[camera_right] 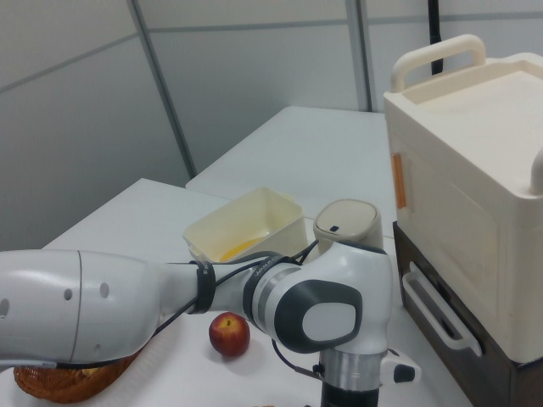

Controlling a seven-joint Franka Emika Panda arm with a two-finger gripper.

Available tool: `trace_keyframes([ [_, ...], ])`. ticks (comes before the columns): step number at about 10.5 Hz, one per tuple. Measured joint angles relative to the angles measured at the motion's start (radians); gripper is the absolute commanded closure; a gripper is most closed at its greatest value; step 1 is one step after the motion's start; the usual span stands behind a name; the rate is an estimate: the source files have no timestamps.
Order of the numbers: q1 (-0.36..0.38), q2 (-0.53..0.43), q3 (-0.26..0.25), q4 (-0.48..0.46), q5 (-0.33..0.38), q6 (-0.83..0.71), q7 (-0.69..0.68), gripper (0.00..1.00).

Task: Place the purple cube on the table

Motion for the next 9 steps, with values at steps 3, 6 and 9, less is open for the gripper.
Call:
trace_keyframes([
  [3,0.020,0.033,0.001,0.000,-0.021,0.001,0.000,0.51],
  [6,0.022,0.034,0.001,0.010,-0.047,0.001,0.000,0.64],
  [9,0.029,0.030,0.001,0.066,-0.047,-0.010,0.000,0.63],
])
